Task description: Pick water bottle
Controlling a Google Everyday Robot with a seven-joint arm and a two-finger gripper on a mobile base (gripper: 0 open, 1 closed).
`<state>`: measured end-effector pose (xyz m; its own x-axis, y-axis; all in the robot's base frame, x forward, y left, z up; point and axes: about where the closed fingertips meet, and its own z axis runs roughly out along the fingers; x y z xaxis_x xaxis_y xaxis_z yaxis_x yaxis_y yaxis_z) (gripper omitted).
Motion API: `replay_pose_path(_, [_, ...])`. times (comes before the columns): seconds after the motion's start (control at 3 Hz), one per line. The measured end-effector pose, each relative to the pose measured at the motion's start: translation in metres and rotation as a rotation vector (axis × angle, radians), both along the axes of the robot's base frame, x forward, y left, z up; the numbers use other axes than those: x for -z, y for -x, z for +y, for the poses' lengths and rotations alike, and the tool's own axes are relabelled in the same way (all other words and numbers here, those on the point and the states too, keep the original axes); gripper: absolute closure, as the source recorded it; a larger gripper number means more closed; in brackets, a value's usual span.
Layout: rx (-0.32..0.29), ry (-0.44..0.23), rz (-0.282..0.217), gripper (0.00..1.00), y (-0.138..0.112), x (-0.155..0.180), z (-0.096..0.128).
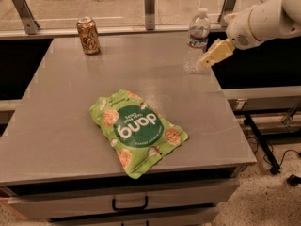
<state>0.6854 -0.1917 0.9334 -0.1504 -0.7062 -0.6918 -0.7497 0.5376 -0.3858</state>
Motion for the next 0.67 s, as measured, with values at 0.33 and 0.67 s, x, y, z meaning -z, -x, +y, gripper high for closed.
replay_pose_path(0.33, [-0.011,-0.156,0.011,0.0,-0.031,0.014,0.009])
replay_pose_path(0.67, [-0.032,-0.318,0.05,0.18,-0.046,0.027,0.018])
